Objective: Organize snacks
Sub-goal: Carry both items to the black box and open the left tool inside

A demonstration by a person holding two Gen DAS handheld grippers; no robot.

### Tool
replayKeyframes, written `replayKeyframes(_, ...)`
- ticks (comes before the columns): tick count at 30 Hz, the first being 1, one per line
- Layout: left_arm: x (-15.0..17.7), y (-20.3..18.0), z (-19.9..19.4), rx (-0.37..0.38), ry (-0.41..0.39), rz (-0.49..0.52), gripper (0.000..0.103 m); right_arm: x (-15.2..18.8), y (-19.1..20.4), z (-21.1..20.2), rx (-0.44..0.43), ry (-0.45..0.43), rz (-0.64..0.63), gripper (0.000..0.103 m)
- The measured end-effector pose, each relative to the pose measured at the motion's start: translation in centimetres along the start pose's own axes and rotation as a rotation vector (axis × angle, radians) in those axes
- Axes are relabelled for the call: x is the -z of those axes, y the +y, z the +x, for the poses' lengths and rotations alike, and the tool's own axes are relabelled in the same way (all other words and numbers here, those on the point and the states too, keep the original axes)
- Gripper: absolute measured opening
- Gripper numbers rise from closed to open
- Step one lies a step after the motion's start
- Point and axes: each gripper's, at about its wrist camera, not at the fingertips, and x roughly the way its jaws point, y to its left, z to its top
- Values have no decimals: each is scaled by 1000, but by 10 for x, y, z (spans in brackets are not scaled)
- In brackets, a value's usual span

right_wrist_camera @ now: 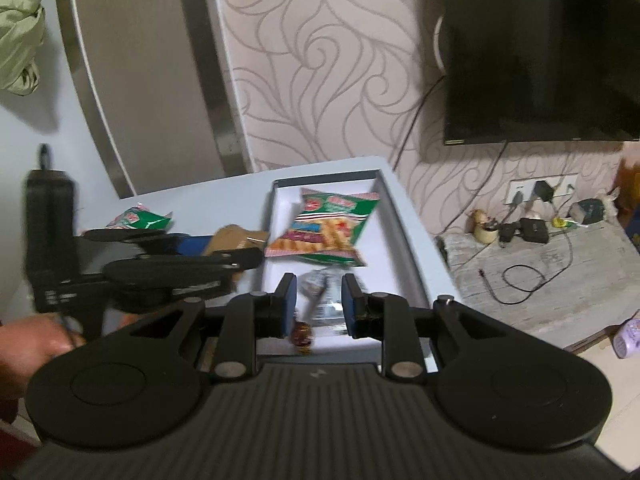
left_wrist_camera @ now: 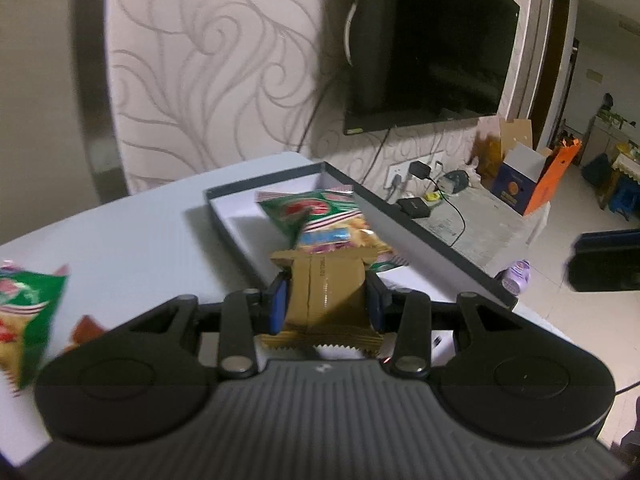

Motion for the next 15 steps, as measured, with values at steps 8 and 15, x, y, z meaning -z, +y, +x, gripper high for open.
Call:
replayKeyframes(8,-7,-17,48,-32,39,18,42,7,-31,-27,31,-26,-1,33)
replayKeyframes(15,-23,-15,88,-82,69,36,42,11,-52,-42,51,-47,-6,33)
